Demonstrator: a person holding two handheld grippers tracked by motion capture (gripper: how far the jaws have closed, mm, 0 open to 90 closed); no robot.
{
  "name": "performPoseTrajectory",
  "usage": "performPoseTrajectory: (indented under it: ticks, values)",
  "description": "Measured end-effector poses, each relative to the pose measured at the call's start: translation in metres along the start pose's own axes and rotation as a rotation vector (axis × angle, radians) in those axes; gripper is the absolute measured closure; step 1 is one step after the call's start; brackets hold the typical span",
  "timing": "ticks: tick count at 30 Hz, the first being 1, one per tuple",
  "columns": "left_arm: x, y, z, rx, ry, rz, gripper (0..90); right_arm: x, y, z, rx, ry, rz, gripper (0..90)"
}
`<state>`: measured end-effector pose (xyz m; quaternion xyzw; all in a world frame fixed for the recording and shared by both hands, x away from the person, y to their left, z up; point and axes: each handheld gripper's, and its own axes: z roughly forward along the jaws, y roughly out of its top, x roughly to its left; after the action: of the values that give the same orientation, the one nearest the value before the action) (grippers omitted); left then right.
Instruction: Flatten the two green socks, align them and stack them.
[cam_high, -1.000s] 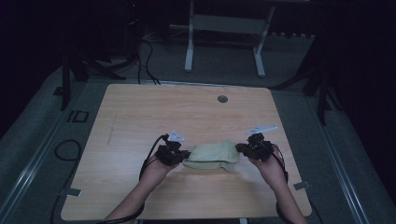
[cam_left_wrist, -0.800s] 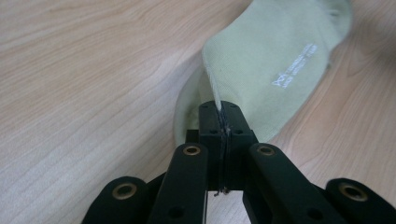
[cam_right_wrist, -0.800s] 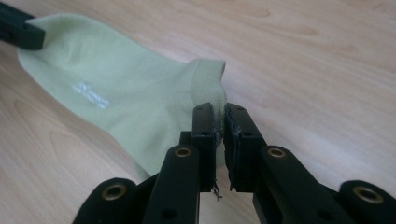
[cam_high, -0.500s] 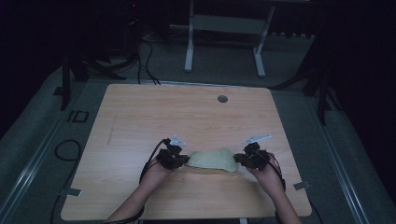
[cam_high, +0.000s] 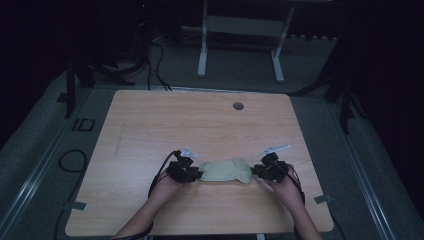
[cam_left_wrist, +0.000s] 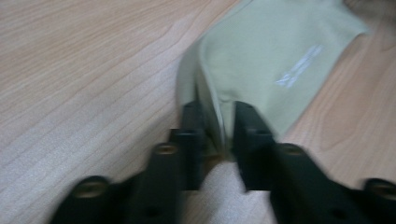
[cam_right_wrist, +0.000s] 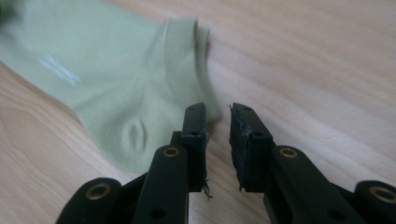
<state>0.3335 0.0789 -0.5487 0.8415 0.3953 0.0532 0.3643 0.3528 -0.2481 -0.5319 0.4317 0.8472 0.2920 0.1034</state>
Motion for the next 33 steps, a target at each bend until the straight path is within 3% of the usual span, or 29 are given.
performPoseTrajectory:
  ticks: [4,6,8,9,10,14,17,22,33]
  values:
    - [-0.002,0.007,-0.017,-0.081,0.013,-0.020,61.3,0.004,0.006,-0.017,-0.052,0.012,-0.004,74.6]
    - [-0.007,0.011,-0.024,-0.102,0.010,0.000,63.4,0.009,0.008,-0.023,-0.066,0.020,-0.021,74.6]
    - [-0.012,0.012,-0.025,-0.101,0.005,0.013,71.7,0.013,0.009,-0.024,-0.072,0.025,-0.029,74.7]
    - [-0.012,0.012,-0.025,-0.101,0.005,0.013,71.7,0.016,0.010,-0.024,-0.074,0.031,-0.038,74.7]
    - [-0.028,0.016,-0.020,-0.074,0.007,0.081,80.5,0.024,0.011,-0.022,-0.073,0.041,-0.054,75.8]
    - [-0.033,0.015,-0.007,-0.044,0.014,0.086,87.4,0.029,0.011,-0.013,-0.058,0.048,-0.056,76.7]
    - [-0.028,0.013,0.008,-0.015,0.034,0.072,89.1,0.030,0.010,-0.001,-0.028,0.042,-0.063,77.4]
    - [-0.017,0.008,0.017,0.018,0.067,0.048,89.2,0.028,0.009,0.015,0.015,0.028,-0.071,77.4]
    - [0.004,-0.005,0.007,0.003,0.086,-0.014,89.2,0.038,0.022,0.035,0.028,0.036,-0.105,76.0]
